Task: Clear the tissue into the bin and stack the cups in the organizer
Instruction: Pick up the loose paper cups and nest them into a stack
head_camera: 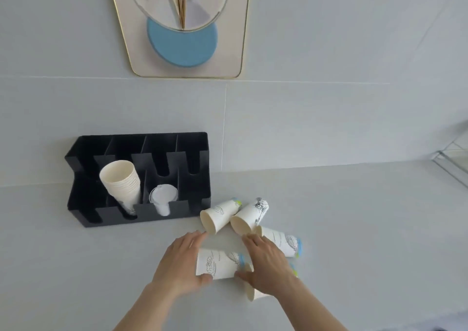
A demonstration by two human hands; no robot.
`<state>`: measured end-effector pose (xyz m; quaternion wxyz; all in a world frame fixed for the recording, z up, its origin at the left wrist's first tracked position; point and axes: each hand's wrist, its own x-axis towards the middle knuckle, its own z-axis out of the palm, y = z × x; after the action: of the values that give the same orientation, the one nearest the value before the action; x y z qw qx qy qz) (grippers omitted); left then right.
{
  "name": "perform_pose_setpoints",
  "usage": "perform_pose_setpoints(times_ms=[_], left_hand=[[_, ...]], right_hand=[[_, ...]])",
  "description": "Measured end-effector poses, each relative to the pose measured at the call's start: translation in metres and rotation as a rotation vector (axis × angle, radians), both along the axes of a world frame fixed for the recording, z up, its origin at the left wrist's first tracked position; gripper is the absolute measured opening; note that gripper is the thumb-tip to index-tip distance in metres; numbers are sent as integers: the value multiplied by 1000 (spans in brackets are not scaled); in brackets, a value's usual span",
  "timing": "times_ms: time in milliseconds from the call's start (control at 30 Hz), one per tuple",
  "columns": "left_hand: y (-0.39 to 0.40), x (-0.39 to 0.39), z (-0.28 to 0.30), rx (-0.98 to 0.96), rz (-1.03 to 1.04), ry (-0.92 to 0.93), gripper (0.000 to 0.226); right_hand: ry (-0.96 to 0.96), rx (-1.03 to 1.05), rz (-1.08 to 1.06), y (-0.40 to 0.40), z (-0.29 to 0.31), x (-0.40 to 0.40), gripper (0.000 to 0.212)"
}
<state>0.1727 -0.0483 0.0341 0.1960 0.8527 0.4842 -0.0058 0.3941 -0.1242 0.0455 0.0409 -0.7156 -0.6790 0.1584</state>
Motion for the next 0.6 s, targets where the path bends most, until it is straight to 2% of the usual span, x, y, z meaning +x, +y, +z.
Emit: perform_pose_setpoints(times_ms=[167, 267, 333, 467, 600], left_hand=[[-2, 27, -23, -15, -34, 180, 117], [-7, 32, -31, 13, 4, 291, 111], [-10, 33, -33, 51, 15, 322, 99], [-11, 27, -36, 52, 45, 234, 71], [-2, 18, -24, -47, 117, 38, 67]], right_hand=[[-2, -99, 79, -19, -28, 25, 107], [-31, -154, 137, -22, -42, 26, 116], [-55, -168, 180, -23, -51, 25, 112], [-61, -143, 188, -21, -60, 24, 94], [69, -105, 92, -8, -45, 29, 94]])
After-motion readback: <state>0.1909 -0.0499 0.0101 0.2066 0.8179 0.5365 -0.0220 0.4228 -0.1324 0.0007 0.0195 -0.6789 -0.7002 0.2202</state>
